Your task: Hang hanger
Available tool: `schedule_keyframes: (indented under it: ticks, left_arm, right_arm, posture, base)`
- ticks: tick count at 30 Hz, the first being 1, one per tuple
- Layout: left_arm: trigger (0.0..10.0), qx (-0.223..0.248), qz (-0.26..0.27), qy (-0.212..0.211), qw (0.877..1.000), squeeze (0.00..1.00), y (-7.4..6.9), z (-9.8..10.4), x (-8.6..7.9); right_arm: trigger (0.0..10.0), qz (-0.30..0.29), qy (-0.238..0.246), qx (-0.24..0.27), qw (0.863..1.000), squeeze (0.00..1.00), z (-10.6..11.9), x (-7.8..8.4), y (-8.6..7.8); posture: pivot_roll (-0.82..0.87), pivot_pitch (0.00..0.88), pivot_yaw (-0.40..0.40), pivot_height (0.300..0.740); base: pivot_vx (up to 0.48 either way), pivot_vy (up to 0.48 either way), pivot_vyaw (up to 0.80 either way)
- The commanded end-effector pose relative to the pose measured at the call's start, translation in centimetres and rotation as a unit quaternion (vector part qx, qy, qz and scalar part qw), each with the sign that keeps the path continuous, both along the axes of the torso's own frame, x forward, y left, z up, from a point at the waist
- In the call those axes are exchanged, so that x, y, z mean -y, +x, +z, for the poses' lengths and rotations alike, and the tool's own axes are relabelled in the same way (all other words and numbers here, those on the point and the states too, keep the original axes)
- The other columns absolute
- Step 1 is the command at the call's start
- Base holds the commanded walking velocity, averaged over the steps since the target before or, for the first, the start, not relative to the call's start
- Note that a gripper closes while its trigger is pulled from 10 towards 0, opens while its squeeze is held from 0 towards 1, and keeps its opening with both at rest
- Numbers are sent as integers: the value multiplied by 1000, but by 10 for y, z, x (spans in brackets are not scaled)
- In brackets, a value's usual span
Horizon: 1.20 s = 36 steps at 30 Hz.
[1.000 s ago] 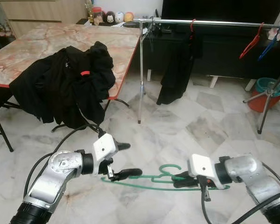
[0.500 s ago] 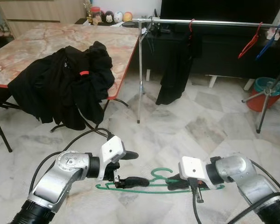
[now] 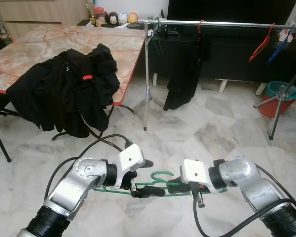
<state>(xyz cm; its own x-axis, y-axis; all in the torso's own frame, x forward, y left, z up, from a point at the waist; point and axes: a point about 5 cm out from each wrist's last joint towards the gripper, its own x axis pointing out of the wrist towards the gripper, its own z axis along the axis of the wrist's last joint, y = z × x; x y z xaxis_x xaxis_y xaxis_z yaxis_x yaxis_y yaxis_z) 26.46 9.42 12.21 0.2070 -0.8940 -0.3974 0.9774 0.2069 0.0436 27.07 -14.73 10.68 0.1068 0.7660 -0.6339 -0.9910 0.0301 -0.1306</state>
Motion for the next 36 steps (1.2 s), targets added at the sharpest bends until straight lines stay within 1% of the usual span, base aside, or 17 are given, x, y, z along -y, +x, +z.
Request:
schedule_keyframes:
  ticks: [1,5,6,8,9,10,11,12,13,14,36]
  left_arm:
    - [10000,13,-8,17,1000,0,2,1,1]
    - [10000,13,-13,24,1000,0,2,1,-1]
    - [8941,13,-11,30,999,0,3,1,-3]
    - [8941,13,-10,33,999,0,3,1,-3]
    - [4627,13,-10,36,999,0,3,0,-4]
    - [3373,13,-10,40,999,0,4,-1,-5]
    - [3020,13,-10,41,999,0,4,-1,-5]
    - [745,13,-10,41,999,0,4,-1,-5]
    - [745,13,-10,41,999,0,4,-1,-5]
    - [0,13,-10,43,999,0,4,-2,-5]
    - [0,0,-19,53,998,0,3,-4,-6]
  right_arm:
    - [10000,10,4,13,1000,0,7,-3,1]
    - [10000,10,3,13,1000,0,7,-3,2]
    - [10000,8,5,15,1000,0,8,-3,2]
    - [10000,9,6,14,1000,0,8,-4,2]
    - [10000,9,6,15,1000,0,8,-4,2]
    - [10000,9,6,15,1000,0,8,-5,3]
    - [10000,9,6,15,1000,0,8,-5,3]
    - [10000,9,6,16,1000,0,8,-5,3]
    - [10000,9,6,16,1000,0,8,-5,3]
    - [10000,9,5,16,1000,0,9,-4,3]
    - [10000,0,4,28,1000,0,12,-4,9]
  posture:
    - [163,0,-37,732]
    - [163,0,-37,732]
    - [166,0,-36,732]
    - [166,0,-36,732]
    - [168,0,-37,732]
    - [167,0,-37,732]
    - [167,0,-37,732]
    - [167,0,-37,732]
    - [167,0,-37,732]
    - [168,0,-37,732]
    - [166,0,-37,732]
  base:
    - [0,0,0]
    - [0,0,0]
    - [0,0,0]
    - [0,0,0]
    - [0,0,0]
    - [0,0,0]
    - [0,0,0]
    - [0,0,0]
    - [0,0,0]
    - [0,0,0]
    - [0,0,0]
